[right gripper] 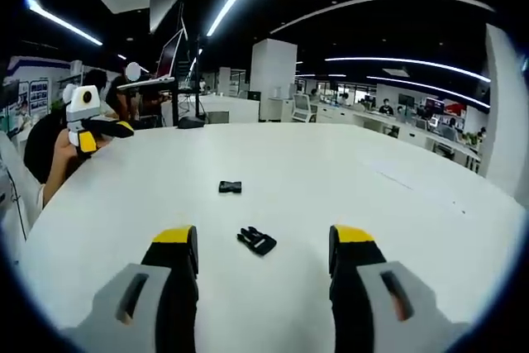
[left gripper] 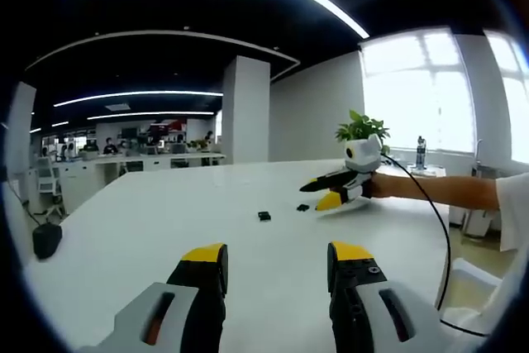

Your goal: Snap the two parts of the plastic buckle together until the buckle closes and remains connected.

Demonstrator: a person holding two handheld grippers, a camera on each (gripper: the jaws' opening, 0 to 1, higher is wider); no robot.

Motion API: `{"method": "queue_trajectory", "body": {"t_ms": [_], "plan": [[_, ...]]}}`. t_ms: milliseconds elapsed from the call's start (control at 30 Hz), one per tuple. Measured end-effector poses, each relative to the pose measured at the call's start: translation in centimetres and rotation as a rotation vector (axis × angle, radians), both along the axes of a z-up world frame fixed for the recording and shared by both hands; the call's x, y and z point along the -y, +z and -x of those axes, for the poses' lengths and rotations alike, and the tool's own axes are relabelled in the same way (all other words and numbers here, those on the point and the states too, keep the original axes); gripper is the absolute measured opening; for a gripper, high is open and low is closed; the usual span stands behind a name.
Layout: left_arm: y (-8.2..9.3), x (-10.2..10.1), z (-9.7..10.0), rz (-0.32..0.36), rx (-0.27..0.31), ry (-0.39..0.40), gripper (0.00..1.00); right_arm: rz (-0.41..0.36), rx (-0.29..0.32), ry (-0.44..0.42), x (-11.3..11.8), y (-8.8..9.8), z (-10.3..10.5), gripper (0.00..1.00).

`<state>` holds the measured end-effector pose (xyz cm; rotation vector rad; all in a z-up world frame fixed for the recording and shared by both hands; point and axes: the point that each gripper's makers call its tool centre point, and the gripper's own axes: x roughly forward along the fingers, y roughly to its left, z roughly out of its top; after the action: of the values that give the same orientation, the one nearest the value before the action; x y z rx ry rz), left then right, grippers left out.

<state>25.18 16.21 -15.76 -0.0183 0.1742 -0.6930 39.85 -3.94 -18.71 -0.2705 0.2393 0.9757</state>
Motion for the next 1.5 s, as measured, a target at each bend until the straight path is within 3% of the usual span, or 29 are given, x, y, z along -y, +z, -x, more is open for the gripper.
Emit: {"method": "queue_trajectory", "body": {"t_ms": [800, 1500], "plan": [[0.9, 1.2, -2.8, -0.048, -0.015, -0.042, 0.48, 0.013, -0.049, 0.032, -0.7, -0.6, 0.4, 0.58], [0.1, 3.7, -5.6, -0.052, -0.07, -0.095, 0.48, 0.038, -0.079, 0.051, -1.1, -1.3, 0.2, 0.55]]}}
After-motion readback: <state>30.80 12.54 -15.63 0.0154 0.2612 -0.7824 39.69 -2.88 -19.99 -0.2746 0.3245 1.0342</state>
